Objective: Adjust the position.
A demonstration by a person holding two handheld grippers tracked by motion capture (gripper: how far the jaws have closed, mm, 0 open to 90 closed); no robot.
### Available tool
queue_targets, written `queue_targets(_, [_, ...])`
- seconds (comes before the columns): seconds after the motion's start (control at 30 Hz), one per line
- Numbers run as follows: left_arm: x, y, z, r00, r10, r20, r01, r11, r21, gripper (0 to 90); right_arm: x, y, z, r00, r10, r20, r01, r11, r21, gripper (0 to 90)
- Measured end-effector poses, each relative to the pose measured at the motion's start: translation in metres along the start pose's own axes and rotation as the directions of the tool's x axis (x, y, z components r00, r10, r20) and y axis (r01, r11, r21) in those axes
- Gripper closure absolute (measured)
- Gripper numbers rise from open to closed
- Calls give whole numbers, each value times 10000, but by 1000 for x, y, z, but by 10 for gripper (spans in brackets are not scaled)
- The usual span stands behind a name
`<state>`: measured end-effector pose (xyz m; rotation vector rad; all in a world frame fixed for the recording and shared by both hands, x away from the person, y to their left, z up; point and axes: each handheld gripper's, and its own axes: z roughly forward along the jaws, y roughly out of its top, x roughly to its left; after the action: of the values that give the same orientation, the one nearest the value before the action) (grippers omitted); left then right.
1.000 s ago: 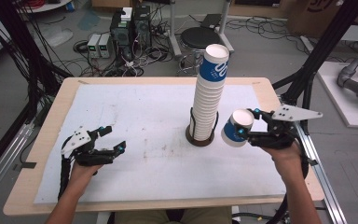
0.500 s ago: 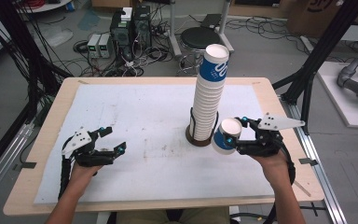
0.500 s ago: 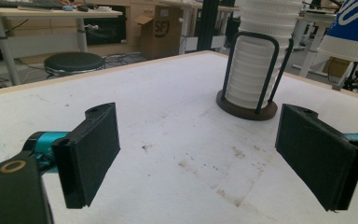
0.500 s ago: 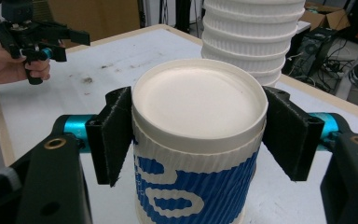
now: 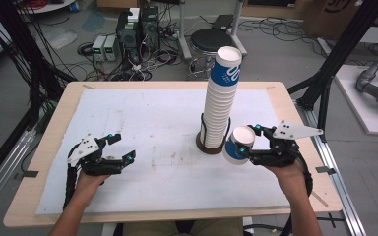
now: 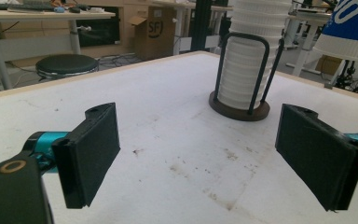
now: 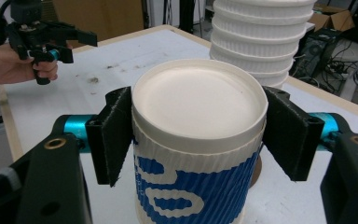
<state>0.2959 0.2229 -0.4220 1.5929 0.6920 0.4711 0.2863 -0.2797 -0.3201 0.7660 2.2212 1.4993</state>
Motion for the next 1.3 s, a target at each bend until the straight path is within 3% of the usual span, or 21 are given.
queue_targets(0.3, [-5, 3, 3, 9995, 78, 316, -78, 10000, 8, 136, 8, 2, 9, 9989, -93, -470, 98, 9999, 116, 300])
queue_targets(0.6, [-25, 9, 11, 9940, 424, 1012, -432, 9991, 56, 136, 17, 1, 13, 9953, -184, -951, 191, 9998, 68, 301])
queue_targets(0.7, [-31, 11, 15, 9887, 592, 1380, -603, 9982, 43, 136, 20, 1, 19, 9925, -264, -1193, 271, 9996, 45, 300])
queue_targets(1.0, [-54, 14, 29, 9605, 999, 2596, -1046, 9945, 41, 136, 34, -1, 44, 9816, -480, -1848, 520, 9985, 164, 301])
queue_targets(1.3, [-65, 16, 35, 9437, 1265, 3057, -1367, 9905, 119, 136, 43, -2, 58, 9733, -601, -2216, 658, 9977, 184, 301])
